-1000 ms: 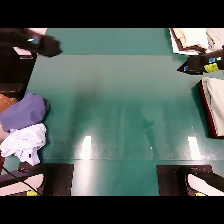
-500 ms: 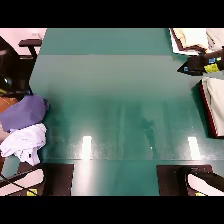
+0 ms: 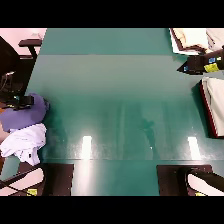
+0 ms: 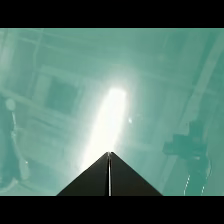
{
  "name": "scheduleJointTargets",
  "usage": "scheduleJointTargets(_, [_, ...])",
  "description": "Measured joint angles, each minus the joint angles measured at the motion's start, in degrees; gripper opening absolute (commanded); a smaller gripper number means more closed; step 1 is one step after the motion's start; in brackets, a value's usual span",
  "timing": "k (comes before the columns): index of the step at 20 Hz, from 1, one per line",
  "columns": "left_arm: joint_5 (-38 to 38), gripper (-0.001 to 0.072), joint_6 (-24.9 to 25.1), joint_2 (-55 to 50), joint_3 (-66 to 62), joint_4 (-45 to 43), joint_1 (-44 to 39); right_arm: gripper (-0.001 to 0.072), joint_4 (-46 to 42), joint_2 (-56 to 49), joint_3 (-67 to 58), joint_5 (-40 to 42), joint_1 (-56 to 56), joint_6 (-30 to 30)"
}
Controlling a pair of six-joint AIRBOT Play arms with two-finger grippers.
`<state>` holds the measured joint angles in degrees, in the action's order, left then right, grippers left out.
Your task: Fold the shirts.
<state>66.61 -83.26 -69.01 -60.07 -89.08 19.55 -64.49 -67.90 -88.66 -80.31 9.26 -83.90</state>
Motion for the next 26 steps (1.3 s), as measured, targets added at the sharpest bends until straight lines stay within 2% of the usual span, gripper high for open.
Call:
scheduleJointTargets(5, [0.04, 0.0024, 0.98, 7.17, -8.74, 1.49, -0.70, 0.0018, 0.31, 0.00, -1.95, 0.52, 0.00, -0.02])
scheduleJointTargets(10, [4.48, 0.0031, 3.50, 12.33, -23.82, 4.09, -6.54, 0.0018, 0.48, 0.02, -10.19, 2.08, 0.00, -0.02])
scheduleJointTargets(11, [5.05, 0.0244, 3.67, 12.44, -24.68, 3.87, -6.97, 0.0018, 0.48, 0.02, -11.63, 2.16, 0.00, -0.02])
scheduleJointTargets(12, [5.35, 0.0497, 3.72, 12.26, -24.63, 3.54, -7.26, 0.0018, 0.48, 0.02, -12.63, 2.16, 0.00, -0.02])
scheduleJointTargets(13, [5.42, 0.0558, 3.69, 11.91, -23.71, 3.13, -7.41, 0.0019, 0.44, 0.02, -13.44, 2.12, 0.00, -0.04])
scheduleJointTargets(21, [-0.81, 0.0542, 0.55, 3.19, -4.50, -1.57, -2.89, 0.0019, 0.00, -0.17, -13.33, 0.04, 0.00, -0.04])
scheduleJointTargets(25, [-4.17, 0.0539, -0.35, -1.53, 0.61, -1.99, -1.38, 0.0018, -0.02, -0.20, -10.16, -0.04, 0.02, -0.04])
scheduleJointTargets(26, [-4.57, 0.0422, -0.50, -2.10, 1.09, -2.01, -1.25, 0.0018, -0.02, -0.20, -9.46, -0.02, 0.00, -0.04])
